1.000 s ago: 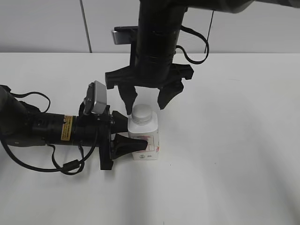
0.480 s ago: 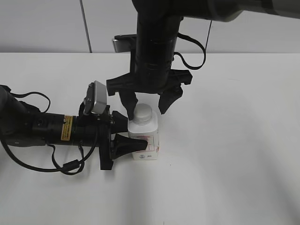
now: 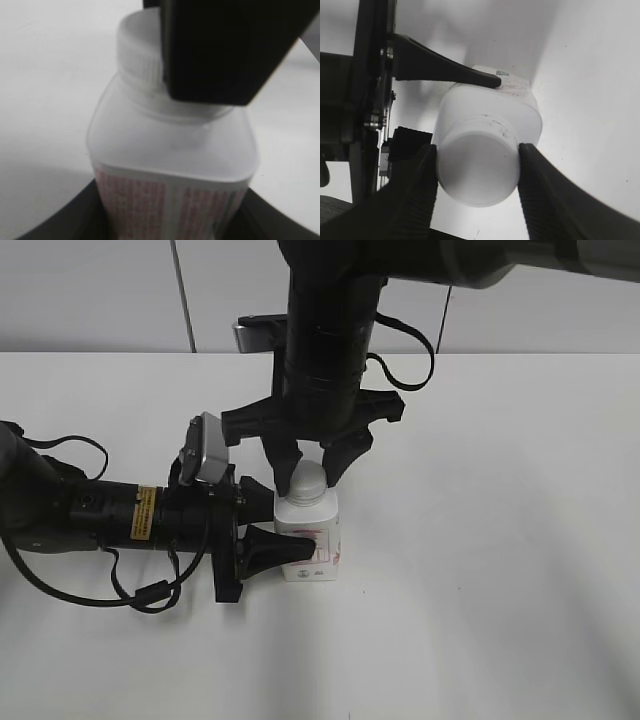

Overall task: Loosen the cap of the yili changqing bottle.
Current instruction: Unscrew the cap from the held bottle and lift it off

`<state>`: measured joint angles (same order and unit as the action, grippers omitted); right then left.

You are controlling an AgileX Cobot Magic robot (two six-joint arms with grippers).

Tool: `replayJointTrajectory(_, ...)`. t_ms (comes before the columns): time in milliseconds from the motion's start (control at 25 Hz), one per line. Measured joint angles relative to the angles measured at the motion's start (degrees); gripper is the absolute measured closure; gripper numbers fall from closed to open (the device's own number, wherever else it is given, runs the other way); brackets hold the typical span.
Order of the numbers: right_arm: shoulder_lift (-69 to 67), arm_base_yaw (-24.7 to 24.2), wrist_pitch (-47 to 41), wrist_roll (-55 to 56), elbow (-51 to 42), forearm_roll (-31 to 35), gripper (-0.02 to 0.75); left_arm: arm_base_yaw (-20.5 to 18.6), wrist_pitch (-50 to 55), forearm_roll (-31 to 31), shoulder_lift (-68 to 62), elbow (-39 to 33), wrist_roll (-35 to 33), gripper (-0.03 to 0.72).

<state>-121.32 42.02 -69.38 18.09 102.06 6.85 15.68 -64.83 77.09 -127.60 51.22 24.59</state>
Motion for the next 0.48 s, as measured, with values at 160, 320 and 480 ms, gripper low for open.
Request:
replayJointTrajectory(160, 0.0, 0.0, 0.02, -5.67, 0.0, 0.06, 0.349, 0.0, 0.0, 0.0, 0.0, 0.0, 0.0, 0.324)
replayJointTrajectory(320, 0.0, 0.0, 0.02, -20.17, 0.0, 0.06, 0.349, 0.0, 0.0, 0.05, 0.0, 0.0, -0.06, 0.326)
replayJointTrajectory(480, 0.0, 0.0, 0.02, -38.31, 0.0, 0.06, 0.349, 0.0, 0.0, 0.05, 0.0, 0.0, -0.15, 0.328)
